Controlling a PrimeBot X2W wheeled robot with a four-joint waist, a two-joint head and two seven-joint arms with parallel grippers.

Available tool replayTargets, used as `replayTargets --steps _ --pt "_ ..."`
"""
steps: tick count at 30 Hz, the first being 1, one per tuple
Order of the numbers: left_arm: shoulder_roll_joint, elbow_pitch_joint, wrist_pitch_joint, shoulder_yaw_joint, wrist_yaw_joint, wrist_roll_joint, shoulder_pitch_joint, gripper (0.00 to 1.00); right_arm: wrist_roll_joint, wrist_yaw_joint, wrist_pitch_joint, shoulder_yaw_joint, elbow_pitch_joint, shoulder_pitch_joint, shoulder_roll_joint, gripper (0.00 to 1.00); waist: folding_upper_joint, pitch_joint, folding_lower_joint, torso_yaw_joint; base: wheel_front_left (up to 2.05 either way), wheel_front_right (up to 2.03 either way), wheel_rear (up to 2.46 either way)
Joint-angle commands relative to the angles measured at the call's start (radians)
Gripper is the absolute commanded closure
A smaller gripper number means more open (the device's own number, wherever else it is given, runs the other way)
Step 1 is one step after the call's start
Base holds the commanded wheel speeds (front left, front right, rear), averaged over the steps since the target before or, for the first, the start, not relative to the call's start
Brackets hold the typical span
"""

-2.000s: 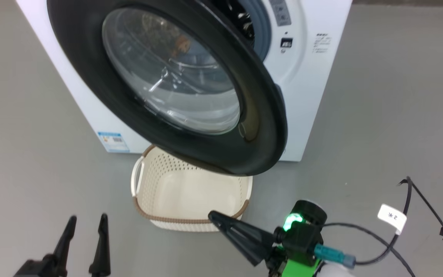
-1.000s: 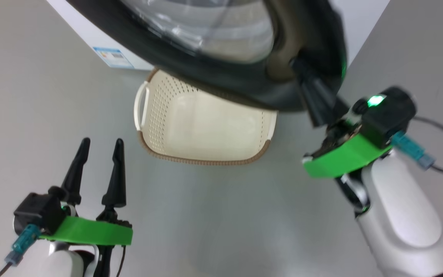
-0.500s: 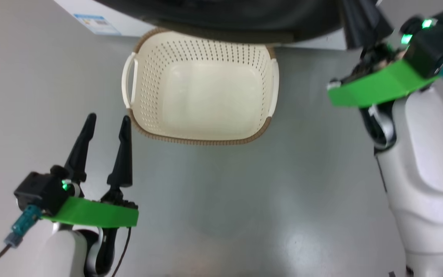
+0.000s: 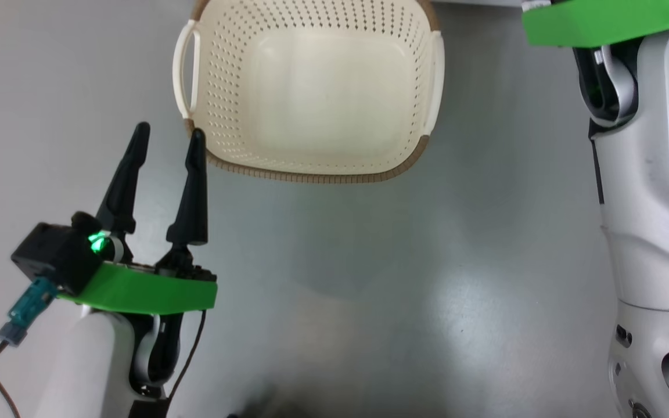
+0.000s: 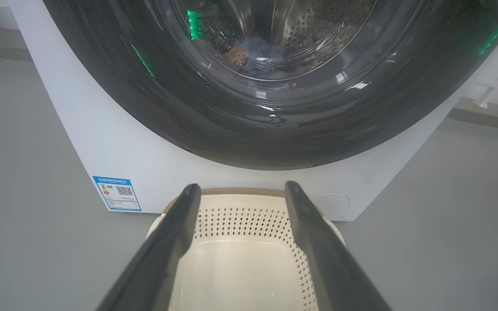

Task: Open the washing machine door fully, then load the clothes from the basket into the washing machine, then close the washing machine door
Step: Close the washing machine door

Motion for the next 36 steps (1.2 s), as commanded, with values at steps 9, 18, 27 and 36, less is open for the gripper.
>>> replayTargets --steps 9,18,27,36 --pt "0.022 -0.025 -0.006 0.033 -0.003 -0.003 -0.009 0.00 -0.005 -0.008 -0.001 0.010 -0.038 -0.004 0.029 1.00 -0.0001 0.023 0.0000 0.010 0.00 0.00 0.00" --pt "0.027 -0.019 -0.006 0.049 -0.003 0.005 0.016 0.00 0.056 -0.008 -0.001 0.082 -0.055 0.147 0.013 1.00 -0.0001 -0.051 0.0000 -0.009 0.00 0.00 0.00" --pt "0.037 -0.011 -0.006 0.068 -0.003 0.017 0.059 0.00 0.101 -0.008 -0.001 0.106 -0.091 0.379 -0.020 1.00 -0.0001 -0.177 0.0000 -0.047 0.00 0.00 0.00" --pt "0.045 -0.004 -0.006 0.085 -0.003 0.026 0.103 0.00 0.116 -0.008 -0.001 0.092 -0.121 0.532 -0.016 1.00 -0.0001 -0.272 0.0000 -0.087 0.00 0.00 0.00"
